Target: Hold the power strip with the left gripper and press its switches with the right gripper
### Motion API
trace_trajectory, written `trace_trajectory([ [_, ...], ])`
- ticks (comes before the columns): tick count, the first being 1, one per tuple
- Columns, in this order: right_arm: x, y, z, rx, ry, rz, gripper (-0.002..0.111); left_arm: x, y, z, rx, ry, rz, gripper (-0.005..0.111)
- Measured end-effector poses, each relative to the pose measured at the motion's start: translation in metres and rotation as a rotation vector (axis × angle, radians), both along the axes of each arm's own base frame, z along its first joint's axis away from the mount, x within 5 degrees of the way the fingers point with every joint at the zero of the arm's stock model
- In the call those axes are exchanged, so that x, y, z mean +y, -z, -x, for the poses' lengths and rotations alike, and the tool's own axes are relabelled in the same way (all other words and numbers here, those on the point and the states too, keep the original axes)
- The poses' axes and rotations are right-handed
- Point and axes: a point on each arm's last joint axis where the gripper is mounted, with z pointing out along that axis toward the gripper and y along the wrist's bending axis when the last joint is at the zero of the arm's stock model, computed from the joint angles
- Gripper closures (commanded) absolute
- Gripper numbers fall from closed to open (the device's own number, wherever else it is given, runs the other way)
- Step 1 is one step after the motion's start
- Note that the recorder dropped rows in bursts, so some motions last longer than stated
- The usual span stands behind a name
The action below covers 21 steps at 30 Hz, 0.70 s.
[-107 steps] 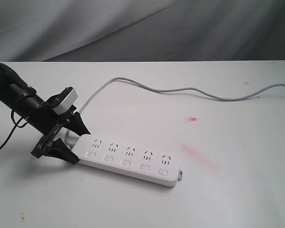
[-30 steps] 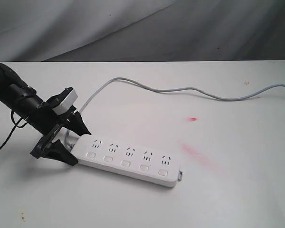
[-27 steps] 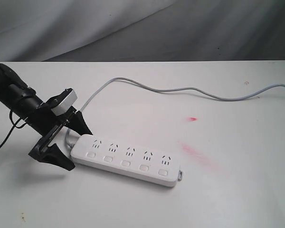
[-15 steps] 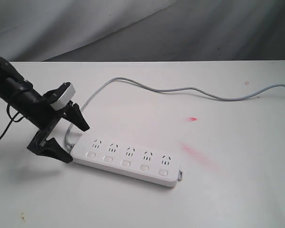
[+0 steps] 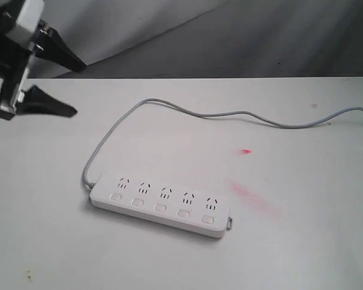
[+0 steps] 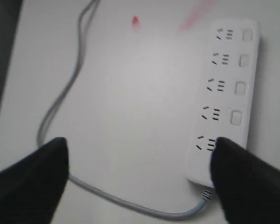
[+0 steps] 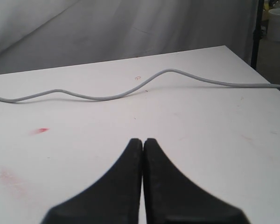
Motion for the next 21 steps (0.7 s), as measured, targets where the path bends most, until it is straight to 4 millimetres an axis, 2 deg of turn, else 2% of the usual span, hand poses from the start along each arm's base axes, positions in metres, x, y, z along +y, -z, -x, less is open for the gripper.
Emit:
trace_trajectory([
  [4, 0.0, 0.0, 0.0, 0.0, 0.0, 0.0, 0.108, 0.004, -0.049, 0.025, -0.076, -0.098, 0.033, 0.092],
  [6, 0.0, 0.0, 0.0, 0.0, 0.0, 0.0, 0.108, 0.004, -0.067, 0.037, -0.09, -0.145, 0.049, 0.106],
  [14, 0.0, 0.0, 0.0, 0.0, 0.0, 0.0, 0.108, -0.007, -0.128, 0.091, -0.073, -0.353, 0.179, 0.106],
  [21, 0.0, 0.0, 0.0, 0.0, 0.0, 0.0, 0.108, -0.018, -0.165, 0.135, -0.124, -0.402, 0.285, 0.106],
])
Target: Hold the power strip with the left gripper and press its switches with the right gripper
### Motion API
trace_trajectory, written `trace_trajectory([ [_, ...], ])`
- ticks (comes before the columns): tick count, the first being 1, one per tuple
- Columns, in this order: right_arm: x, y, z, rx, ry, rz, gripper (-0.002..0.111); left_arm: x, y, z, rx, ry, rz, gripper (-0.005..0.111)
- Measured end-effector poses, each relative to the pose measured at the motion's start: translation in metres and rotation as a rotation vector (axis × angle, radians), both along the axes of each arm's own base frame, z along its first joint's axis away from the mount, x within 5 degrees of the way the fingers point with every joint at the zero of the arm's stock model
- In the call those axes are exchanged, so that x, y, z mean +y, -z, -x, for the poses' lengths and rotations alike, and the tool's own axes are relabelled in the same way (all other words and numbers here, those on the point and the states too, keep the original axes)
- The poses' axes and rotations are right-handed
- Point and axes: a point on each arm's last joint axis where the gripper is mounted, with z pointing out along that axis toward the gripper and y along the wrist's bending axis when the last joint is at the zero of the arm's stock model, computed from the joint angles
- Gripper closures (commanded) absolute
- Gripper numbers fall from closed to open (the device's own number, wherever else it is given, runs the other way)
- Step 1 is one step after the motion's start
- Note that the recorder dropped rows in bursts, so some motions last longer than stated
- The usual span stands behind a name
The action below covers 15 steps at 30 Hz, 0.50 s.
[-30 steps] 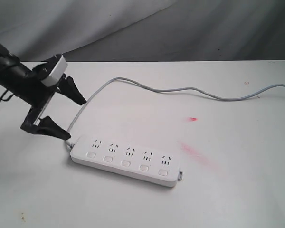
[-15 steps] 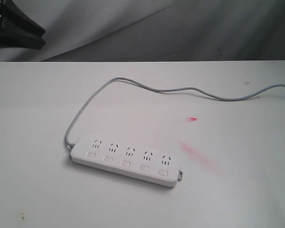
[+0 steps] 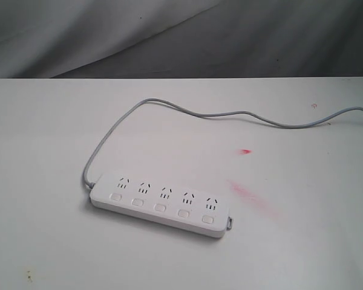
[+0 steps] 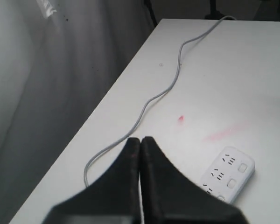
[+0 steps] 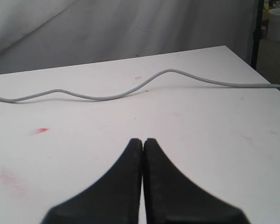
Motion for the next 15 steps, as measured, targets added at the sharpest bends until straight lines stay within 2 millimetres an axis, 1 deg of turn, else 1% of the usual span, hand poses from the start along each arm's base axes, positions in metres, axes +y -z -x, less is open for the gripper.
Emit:
trace_trajectory([
  [5, 0.0, 0.0, 0.0, 0.0, 0.0, 0.0, 0.108, -0.004, -0.012, 0.02, -0.052, -0.001, -0.004, 0.106],
  [15, 0.0, 0.0, 0.0, 0.0, 0.0, 0.0, 0.108, -0.007, -0.022, 0.038, -0.088, -0.009, 0.001, 0.106],
])
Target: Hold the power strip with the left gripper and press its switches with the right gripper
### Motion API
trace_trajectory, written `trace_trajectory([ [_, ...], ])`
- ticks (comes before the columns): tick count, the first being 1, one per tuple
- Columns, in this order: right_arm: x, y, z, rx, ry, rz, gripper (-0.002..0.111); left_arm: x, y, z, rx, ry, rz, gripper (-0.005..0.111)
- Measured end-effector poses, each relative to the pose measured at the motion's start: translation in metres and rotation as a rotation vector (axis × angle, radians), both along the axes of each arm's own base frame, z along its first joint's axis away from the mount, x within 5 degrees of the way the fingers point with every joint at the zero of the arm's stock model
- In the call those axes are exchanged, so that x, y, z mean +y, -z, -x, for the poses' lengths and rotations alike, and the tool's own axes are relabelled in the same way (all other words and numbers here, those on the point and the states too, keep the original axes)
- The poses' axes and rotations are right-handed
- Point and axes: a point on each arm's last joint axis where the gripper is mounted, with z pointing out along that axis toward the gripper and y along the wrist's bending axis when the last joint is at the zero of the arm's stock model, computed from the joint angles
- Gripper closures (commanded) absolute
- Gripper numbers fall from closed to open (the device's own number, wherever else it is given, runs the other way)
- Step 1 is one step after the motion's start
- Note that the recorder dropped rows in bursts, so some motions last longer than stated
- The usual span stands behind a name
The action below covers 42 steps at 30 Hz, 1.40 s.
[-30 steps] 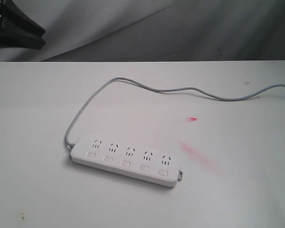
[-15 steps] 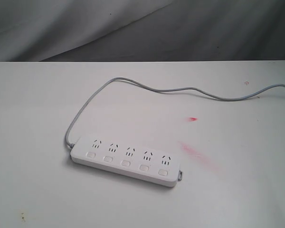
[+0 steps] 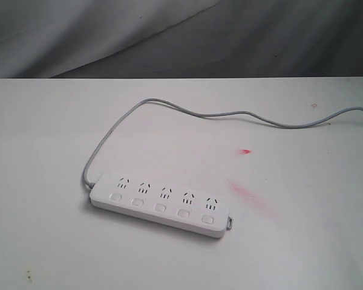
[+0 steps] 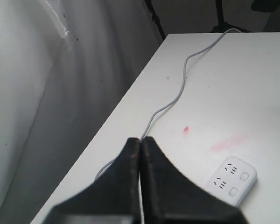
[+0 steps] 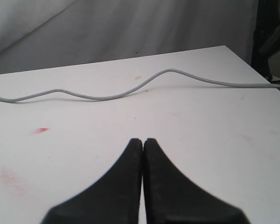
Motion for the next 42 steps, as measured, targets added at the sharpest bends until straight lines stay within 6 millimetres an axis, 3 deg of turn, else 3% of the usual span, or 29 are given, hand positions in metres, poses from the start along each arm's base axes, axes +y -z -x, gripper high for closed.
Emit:
trace_trajectory([
  [4, 0.0, 0.0, 0.0, 0.0, 0.0, 0.0, 0.108, -0.003, -0.006, 0.02, -0.001, -0.042, 0.048, 0.106],
  [9, 0.0, 0.0, 0.0, 0.0, 0.0, 0.0, 0.108, 0.001, -0.014, 0.047, -0.065, -0.285, 0.267, 0.106],
  [12, 0.0, 0.0, 0.0, 0.0, 0.0, 0.0, 0.108, 0.004, -0.007, 0.064, -0.122, -0.385, 0.346, 0.106],
  [22, 0.0, 0.0, 0.0, 0.0, 0.0, 0.0, 0.108, 0.003, 0.058, 0.116, -0.23, -0.467, 0.454, 0.106],
  [30, 0.0, 0.0, 0.0, 0.0, 0.0, 0.0, 0.108, 0.007, 0.114, 0.142, -0.291, -0.499, 0.536, 0.106],
  [39, 0.0, 0.0, 0.0, 0.0, 0.0, 0.0, 0.108, 0.01, 0.158, 0.17, -0.378, -0.461, 0.579, 0.106],
  [42, 0.0, 0.0, 0.0, 0.0, 0.0, 0.0, 0.108, 0.01, 0.164, 0.168, -0.373, -0.47, 0.575, 0.106],
])
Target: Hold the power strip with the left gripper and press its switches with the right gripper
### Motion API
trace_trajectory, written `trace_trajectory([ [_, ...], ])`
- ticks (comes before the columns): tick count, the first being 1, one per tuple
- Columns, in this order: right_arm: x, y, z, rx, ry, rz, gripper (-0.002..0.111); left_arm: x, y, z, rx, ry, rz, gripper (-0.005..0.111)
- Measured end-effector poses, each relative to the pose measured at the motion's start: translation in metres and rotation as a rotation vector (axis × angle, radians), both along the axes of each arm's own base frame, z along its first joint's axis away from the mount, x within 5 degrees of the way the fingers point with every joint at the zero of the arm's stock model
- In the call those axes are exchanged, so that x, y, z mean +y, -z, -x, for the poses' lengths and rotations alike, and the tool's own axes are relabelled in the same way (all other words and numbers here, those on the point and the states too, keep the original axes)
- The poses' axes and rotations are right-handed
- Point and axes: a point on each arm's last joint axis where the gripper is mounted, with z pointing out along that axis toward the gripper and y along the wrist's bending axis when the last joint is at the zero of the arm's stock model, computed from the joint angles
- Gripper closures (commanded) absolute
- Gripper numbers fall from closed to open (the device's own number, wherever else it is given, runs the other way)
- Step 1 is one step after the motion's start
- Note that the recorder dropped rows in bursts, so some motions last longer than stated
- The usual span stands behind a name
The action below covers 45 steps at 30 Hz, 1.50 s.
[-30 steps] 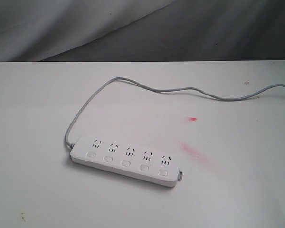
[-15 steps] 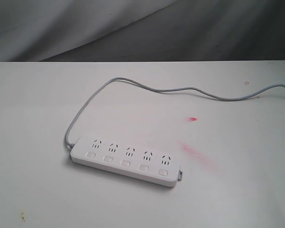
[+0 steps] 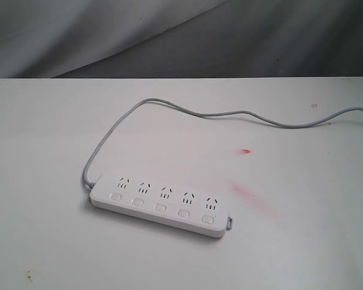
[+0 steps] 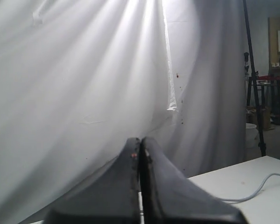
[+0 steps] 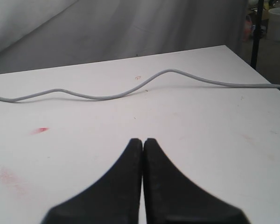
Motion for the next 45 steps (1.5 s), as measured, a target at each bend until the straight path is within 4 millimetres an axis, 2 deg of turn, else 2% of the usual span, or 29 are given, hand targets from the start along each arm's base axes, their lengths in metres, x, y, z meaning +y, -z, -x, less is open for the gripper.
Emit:
trace_trajectory([
  [9, 0.0, 0.0, 0.0, 0.002, 0.0, 0.0, 0.108, 0.003, -0.001, -0.001, -0.022, -0.041, -0.029, 0.106],
  [14, 0.0, 0.0, 0.0, 0.002, 0.0, 0.0, 0.108, 0.012, 0.003, -0.004, 0.017, -0.126, 0.035, 0.106],
  [20, 0.0, 0.0, 0.0, 0.002, 0.0, 0.0, 0.108, 0.022, 0.023, -0.013, 0.117, -0.232, 0.128, 0.106],
  [25, 0.0, 0.0, 0.0, 0.002, 0.0, 0.0, 0.108, 0.021, 0.063, -0.026, 0.247, -0.228, 0.139, 0.106],
  [30, 0.0, 0.0, 0.0, 0.002, 0.0, 0.0, 0.108, 0.02, 0.089, -0.032, 0.325, -0.23, 0.124, 0.106],
  [34, 0.0, 0.0, 0.0, 0.002, 0.0, 0.0, 0.108, 0.02, 0.118, -0.035, 0.408, -0.238, 0.08, 0.106],
  [45, 0.0, 0.0, 0.0, 0.004, 0.0, 0.0, 0.108, 0.02, 0.121, -0.036, 0.4, -0.24, -0.036, 0.106],
])
